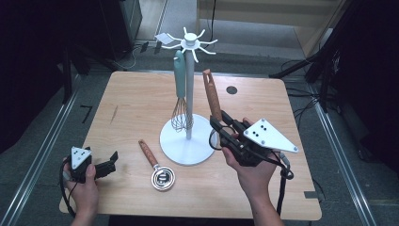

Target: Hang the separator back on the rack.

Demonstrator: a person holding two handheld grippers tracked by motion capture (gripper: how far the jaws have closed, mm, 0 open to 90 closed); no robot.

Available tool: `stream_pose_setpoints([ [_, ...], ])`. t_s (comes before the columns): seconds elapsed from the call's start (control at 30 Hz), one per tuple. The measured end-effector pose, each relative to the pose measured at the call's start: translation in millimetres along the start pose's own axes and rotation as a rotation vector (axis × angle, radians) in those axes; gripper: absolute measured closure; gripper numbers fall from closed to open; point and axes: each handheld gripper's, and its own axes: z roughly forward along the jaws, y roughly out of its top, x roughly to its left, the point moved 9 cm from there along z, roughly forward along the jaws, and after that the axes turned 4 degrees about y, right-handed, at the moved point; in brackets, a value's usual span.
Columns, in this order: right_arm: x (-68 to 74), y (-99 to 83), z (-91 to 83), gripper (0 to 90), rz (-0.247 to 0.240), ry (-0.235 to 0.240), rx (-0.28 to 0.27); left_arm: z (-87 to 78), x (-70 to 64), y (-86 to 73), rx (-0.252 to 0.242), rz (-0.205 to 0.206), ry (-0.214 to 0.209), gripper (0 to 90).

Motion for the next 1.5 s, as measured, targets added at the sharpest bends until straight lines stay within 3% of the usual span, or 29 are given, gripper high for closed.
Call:
stream_pose_setpoints([
  [0.63,7.3,21.2,8.3,70.8,-0.014,0.006,-0.03,-0.1,0.4,0.0,-0.001,-0.003,0.001,0.0],
  [1.5,4.5,21.4,25.3,70.8,-0.034,-0.019,-0.009,0.0,0.3,0.2,-0.003,-0.008,-0.002,0.0],
])
